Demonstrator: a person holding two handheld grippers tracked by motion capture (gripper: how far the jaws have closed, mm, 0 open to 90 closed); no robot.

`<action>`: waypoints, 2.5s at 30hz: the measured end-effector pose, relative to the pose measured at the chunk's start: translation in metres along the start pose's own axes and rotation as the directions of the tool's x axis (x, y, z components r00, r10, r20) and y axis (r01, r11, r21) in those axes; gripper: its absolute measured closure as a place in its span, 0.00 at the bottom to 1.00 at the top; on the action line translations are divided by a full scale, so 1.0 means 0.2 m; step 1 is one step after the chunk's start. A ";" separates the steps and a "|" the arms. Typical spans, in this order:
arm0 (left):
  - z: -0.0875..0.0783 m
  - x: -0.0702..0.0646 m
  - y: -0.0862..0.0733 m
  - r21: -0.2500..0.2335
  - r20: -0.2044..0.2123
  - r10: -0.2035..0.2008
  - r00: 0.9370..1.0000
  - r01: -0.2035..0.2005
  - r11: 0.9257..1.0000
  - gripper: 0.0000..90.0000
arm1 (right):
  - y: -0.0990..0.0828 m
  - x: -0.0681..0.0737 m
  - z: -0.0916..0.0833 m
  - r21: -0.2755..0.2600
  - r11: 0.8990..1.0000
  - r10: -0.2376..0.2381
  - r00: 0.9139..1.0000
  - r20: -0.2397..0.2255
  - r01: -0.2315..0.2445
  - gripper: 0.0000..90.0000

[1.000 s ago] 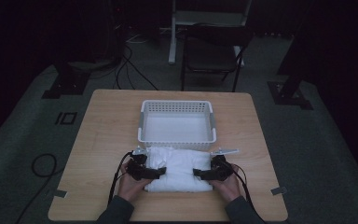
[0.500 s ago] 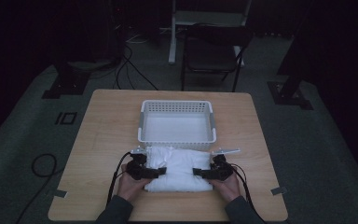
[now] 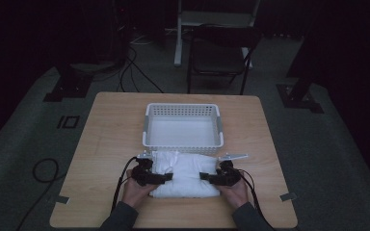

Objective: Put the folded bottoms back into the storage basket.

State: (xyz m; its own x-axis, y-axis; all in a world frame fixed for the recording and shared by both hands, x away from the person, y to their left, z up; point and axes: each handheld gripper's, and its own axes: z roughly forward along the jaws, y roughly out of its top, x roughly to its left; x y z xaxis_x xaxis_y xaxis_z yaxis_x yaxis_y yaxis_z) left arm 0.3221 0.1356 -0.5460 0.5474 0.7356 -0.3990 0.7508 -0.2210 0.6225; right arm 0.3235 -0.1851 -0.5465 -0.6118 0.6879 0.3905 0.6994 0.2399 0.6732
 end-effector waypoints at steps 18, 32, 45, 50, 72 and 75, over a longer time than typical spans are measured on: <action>-0.09 -0.10 -0.01 -0.091 -0.049 0.067 0.997 -0.071 0.993 0.59 | -0.01 0.08 -0.06 -0.087 0.993 -0.075 0.996 0.045 0.078 0.79; -0.16 -0.16 0.00 -0.134 -0.063 0.088 0.994 -0.096 0.986 0.59 | 0.00 0.13 -0.12 -0.135 0.983 -0.119 0.991 0.064 0.127 0.79; -0.27 -0.25 0.02 -0.189 -0.085 0.126 0.988 -0.140 0.972 0.59 | 0.02 0.19 -0.21 -0.191 0.970 -0.142 0.988 0.059 0.151 0.79; -0.31 -0.29 0.03 -0.208 -0.089 0.140 0.986 -0.156 0.966 0.59 | 0.03 0.22 -0.25 -0.207 0.963 -0.163 0.985 0.061 0.172 0.79; -0.43 -0.36 0.09 -0.261 -0.098 0.161 0.982 -0.181 0.948 0.59 | 0.12 0.31 -0.36 -0.242 0.936 -0.239 0.966 0.100 0.257 0.79; -0.45 -0.36 0.10 -0.270 -0.097 0.163 0.982 -0.183 0.945 0.59 | 0.14 0.32 -0.38 -0.250 0.931 -0.247 0.963 0.108 0.267 0.79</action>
State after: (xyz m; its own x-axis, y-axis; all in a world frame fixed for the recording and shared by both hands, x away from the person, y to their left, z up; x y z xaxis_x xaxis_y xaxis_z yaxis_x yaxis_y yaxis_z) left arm 0.2649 0.1350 -0.4436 0.6240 0.7482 -0.2253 0.5093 -0.1708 0.8435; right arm 0.2761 -0.1858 -0.4553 -0.7221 0.6771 0.1419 0.3955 0.2358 0.8877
